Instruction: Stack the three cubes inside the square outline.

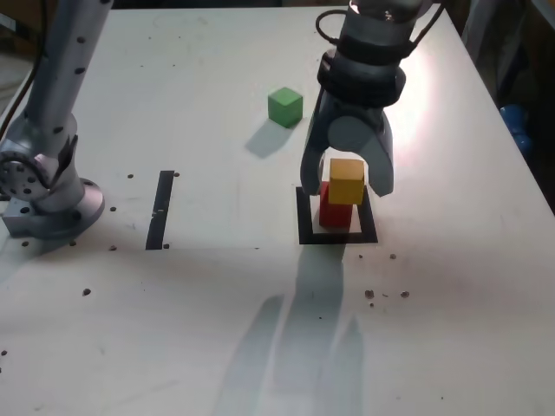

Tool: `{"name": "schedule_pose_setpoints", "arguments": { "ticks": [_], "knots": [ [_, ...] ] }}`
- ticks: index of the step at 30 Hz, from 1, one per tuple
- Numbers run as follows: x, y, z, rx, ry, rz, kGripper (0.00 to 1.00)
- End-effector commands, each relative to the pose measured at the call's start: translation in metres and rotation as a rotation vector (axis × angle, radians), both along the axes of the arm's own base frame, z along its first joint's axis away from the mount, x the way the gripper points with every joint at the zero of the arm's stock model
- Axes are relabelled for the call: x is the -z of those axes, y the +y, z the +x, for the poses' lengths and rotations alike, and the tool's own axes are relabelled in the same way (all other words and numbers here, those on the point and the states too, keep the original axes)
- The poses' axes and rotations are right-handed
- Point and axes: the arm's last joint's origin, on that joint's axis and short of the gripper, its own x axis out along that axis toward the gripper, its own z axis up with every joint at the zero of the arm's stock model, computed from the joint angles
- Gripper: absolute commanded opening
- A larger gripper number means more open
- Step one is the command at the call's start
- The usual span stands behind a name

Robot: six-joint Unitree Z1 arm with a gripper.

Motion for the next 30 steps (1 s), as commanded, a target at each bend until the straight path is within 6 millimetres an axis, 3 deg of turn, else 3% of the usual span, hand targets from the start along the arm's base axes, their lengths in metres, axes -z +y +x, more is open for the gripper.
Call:
{"name": "schedule_pose_setpoints", "arguments": {
  "ticks": [1, 9, 19, 30],
  "knots": [
    [-0.01, 0.005, -0.008, -0.008, -0.015, 0.007, 1.0],
    [-0.031, 0.041, -0.047, -0.075, -0.02, 0.034, 1.0],
    [-0.034, 0.112, -0.085, -0.056, 0.015, 0.056, 1.0],
    [-0.018, 0.175, -0.091, -0.035, 0.035, 0.053, 1.0]
  ]
}}
